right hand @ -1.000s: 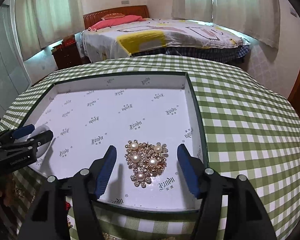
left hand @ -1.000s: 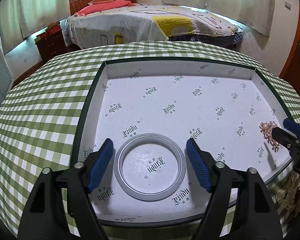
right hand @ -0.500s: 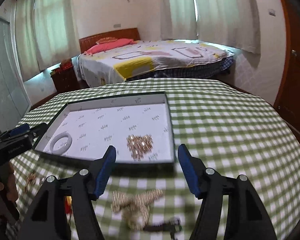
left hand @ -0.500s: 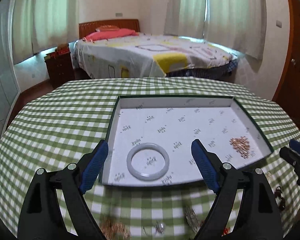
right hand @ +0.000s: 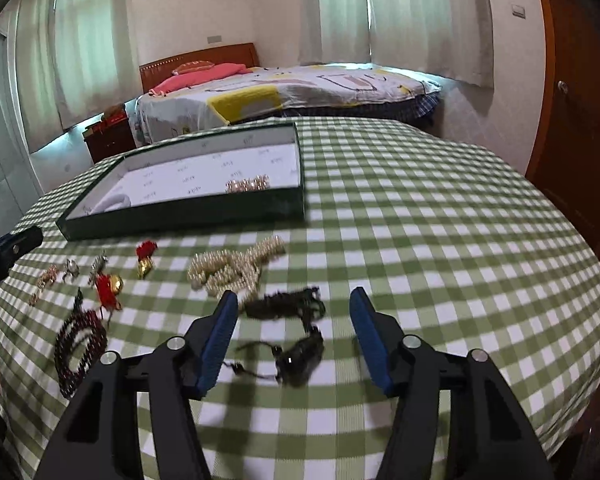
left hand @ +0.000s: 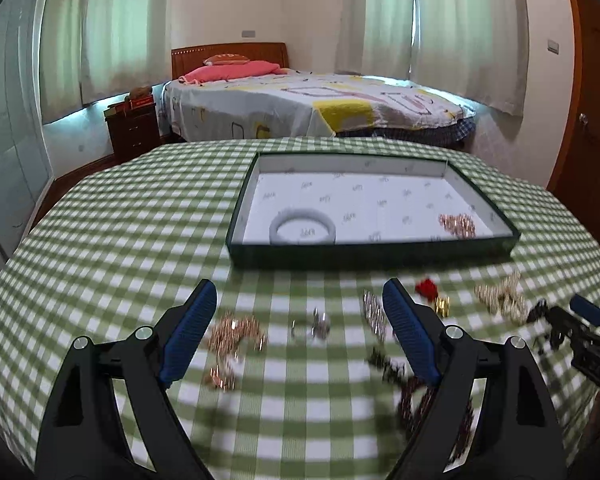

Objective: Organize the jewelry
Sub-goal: 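Withdraw both tools from the box toward the remaining jewelry, then grasp the dark red bead strand with the left tool while the right tool grasps the black cord pendant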

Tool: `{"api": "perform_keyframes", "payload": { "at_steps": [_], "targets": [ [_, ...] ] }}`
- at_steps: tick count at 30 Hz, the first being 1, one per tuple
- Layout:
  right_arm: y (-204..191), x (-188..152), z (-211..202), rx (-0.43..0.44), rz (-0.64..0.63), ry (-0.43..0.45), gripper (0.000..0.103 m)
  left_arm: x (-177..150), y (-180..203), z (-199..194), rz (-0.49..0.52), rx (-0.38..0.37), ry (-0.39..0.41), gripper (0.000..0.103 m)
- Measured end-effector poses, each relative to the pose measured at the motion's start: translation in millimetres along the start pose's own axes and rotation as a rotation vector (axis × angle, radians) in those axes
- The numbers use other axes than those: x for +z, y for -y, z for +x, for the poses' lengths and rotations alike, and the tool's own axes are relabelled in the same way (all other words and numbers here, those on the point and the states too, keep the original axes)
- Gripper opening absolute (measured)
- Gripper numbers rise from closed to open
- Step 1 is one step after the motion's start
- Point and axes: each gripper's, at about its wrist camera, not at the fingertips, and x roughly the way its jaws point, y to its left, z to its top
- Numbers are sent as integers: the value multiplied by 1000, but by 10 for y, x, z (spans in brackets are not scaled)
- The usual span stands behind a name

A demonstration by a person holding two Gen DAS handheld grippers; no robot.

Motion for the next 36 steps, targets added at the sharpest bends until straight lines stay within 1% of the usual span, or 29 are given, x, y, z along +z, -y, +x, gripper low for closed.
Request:
{"api": "perform_keyframes", "payload": {
  "at_steps": [6,11,14,17,23,25,32,36],
  "targets": [
    [32,-92,21,-4,9,-18,46,-131,-30,-1,-19,-3,-44,83],
    [77,-158,40,-11,20,-38,42,-156,-29,-34,-25,2,-40,83],
    [80,-202,31,-14,23,-45,36,-168,-12,-44,-21,2,-41,83],
    [75,-210,18,-6,22,-47,26,-210,18,-60,-11,1,-46,83],
    [26,-240,-17,9,5,-41,25,-288,103,-112,9,-15,-58,83],
    [-4,-251,-55,18,-5,-33,20,-319,144,-143,12,-31,-61,83],
    [-74,-292,-167,46,-27,-8,19,-411,375,-195,44,-82,-74,83],
    [-64,-312,-226,58,-22,0,15,-467,496,-169,55,-108,-89,83]
  ]
}}
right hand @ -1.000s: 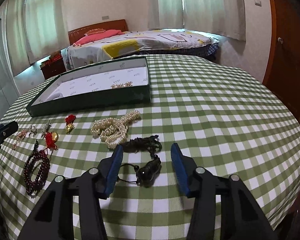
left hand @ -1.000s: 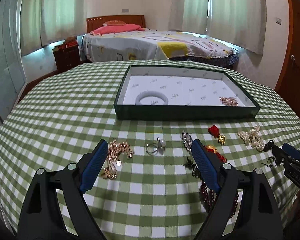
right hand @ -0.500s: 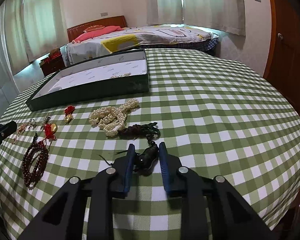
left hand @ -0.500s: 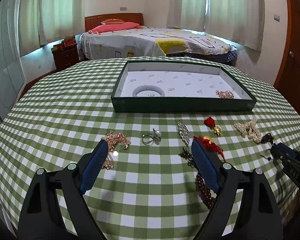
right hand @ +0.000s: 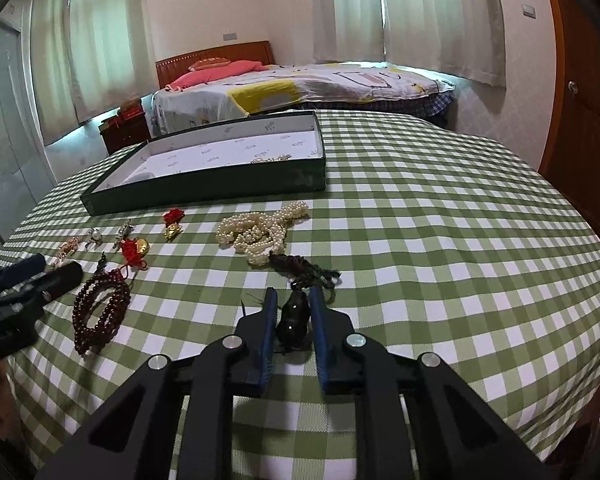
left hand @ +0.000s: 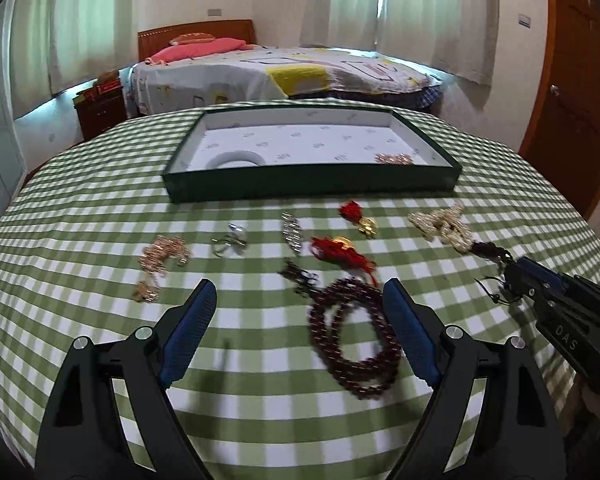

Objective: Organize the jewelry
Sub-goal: 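Grasp the dark red bead strand with the left tool while the right tool grasps the black cord pendant, then lift and carry the bead strand and black pendant over the green box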

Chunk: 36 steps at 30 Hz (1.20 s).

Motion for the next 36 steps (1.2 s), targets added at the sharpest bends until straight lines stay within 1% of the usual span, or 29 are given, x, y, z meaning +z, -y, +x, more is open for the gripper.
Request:
{"api": "perform_keyframes", "payload": {
  "at_steps": [9,12,16,18,20,21,23,24,26,29,31,32,33,35,36],
  "targets": [
    [-22,6,2,11,3,-1,15,-107,172,182,43,-24,-57,84],
    [-8,6,15,15,10,-4,15,-140,187,274,50,-20,-93,84],
    [23,-11,39,14,27,-13,16,-143,179,274,58,-16,-85,84],
    [31,-19,49,15,33,-17,21,-140,178,269,61,-18,-83,80],
    [36,-29,55,13,38,-19,25,-130,177,261,70,-26,-78,66],
    [41,-32,53,12,41,-19,27,-128,179,253,76,-33,-76,62],
    [61,-39,49,9,51,-18,30,-124,174,246,78,-39,-74,51],
    [70,-41,48,9,55,-18,31,-122,167,244,79,-44,-74,48],
    [83,-52,50,10,60,-23,31,-126,144,222,75,-58,-72,35],
    [63,-77,41,17,47,-30,31,-124,93,211,61,-65,-73,24],
    [25,-83,43,10,28,-34,31,-123,44,203,42,-86,-73,20],
    [4,-86,39,6,15,-36,28,-122,33,200,39,-87,-74,18],
    [-12,-84,39,6,10,-37,21,-123,23,193,37,-90,-74,17],
    [-30,-88,33,11,2,-39,18,-125,20,185,38,-94,-75,16],
    [-37,-87,35,10,-2,-40,18,-125,20,187,38,-94,-75,15]
  ]
}}
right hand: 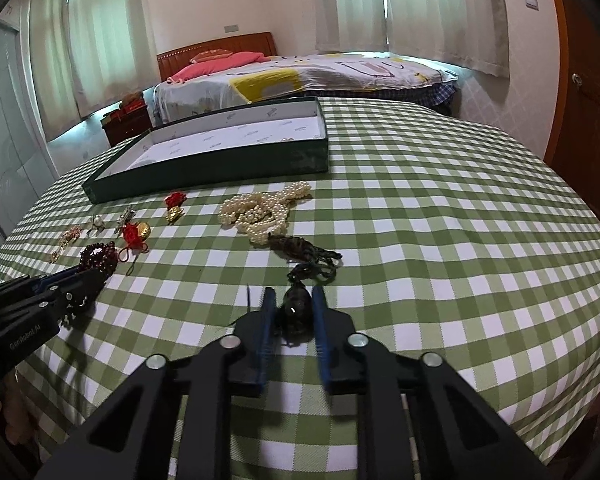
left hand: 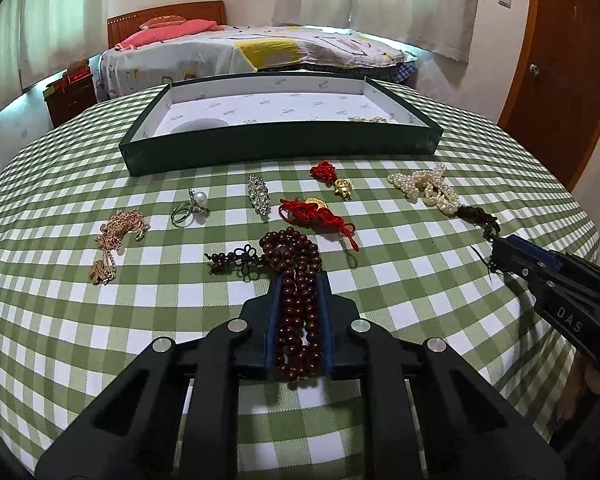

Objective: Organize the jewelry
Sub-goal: 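Lift and carry the bead strand and black pendant over the green box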

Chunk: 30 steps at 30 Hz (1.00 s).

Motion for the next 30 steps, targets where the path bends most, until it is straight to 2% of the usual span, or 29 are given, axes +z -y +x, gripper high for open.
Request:
{"api": "perform_keyframes", "payload": {
  "at_steps": [4,15,30],
  "targets": [
    [-10,18,-24,-6,-8,9,18,5,-11,-39,0,-5,11,13],
    [-96,199,-306,-6,-33,112,18,74,-66,-229,-9,6,77,12],
    [-178,402,-439,42,-26,168,18,254,34,-503,58,2,191,12]
  ]
}}
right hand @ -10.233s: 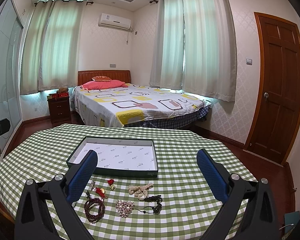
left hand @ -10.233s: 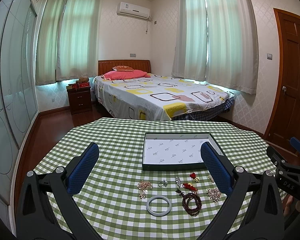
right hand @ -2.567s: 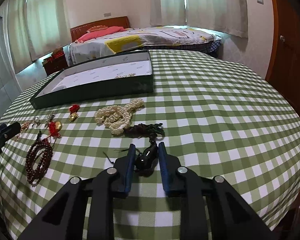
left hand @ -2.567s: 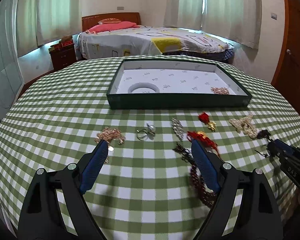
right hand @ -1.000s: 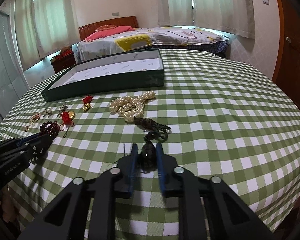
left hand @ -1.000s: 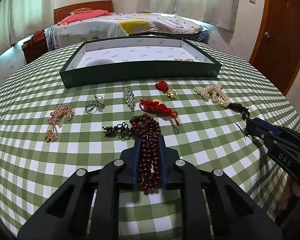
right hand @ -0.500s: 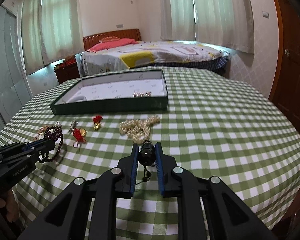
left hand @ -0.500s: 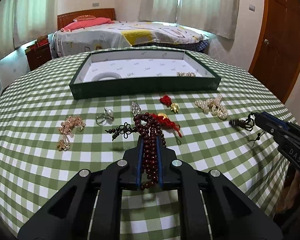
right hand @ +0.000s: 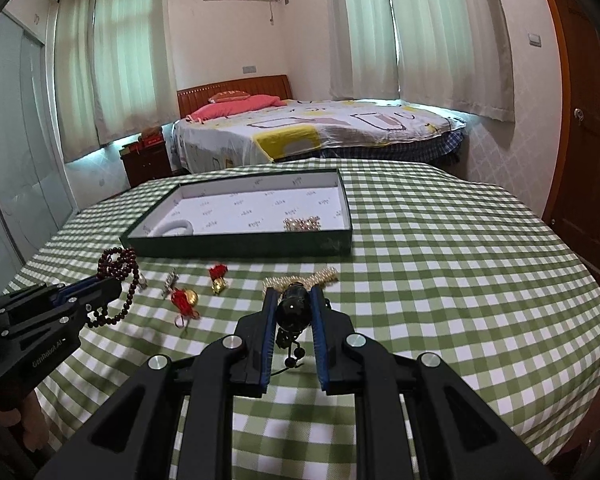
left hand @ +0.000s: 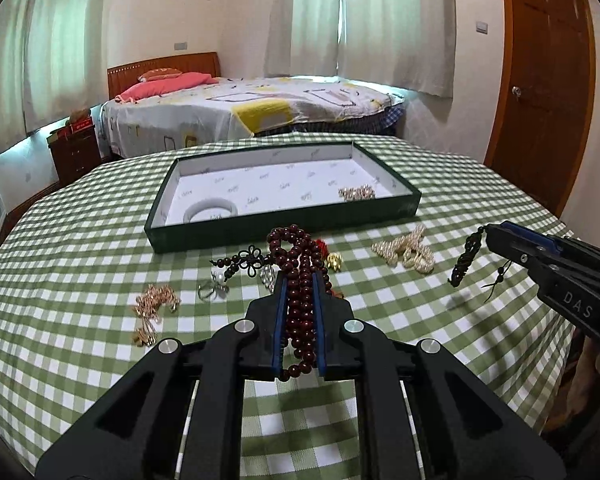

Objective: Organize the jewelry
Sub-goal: 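Lift and carry the bead strand and black pendant over the green box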

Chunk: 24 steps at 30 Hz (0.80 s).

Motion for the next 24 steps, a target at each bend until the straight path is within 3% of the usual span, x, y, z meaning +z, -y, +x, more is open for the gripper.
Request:
{"api": "perform_keyframes", "payload": {
  "at_steps": [13,24],
  "targets": [
    [-269,671,264,79,-42,88,17,504,-127,179,-20,-16,48,12],
    [-437,1145,996,126,-57,76,17,983,-273,883,-33,2,31,12]
  ]
}}
